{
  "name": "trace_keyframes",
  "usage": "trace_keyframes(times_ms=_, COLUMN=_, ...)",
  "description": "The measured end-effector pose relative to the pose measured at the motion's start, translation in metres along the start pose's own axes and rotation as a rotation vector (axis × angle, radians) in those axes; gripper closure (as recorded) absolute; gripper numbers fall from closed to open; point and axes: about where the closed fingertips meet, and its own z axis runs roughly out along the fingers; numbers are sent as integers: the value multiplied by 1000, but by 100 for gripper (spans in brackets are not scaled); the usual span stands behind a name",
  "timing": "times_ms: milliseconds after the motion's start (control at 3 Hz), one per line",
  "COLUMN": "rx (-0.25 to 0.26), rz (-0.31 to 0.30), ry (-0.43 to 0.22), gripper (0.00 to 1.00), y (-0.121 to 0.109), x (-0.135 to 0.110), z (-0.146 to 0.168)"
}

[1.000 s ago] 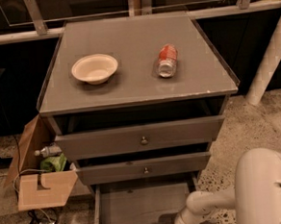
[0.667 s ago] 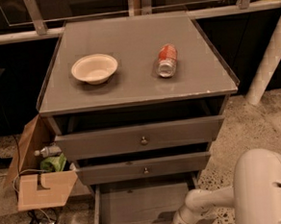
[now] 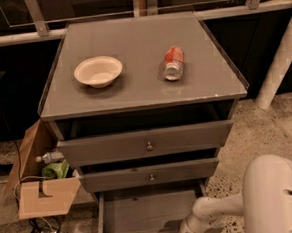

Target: Close bottom drawer

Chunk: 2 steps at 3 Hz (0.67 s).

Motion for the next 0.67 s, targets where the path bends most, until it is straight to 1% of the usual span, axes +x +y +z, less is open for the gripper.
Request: trace_keyframes(times_ms=667, rx=0, rz=0, ry=0, gripper=7, y=0, x=0, z=0)
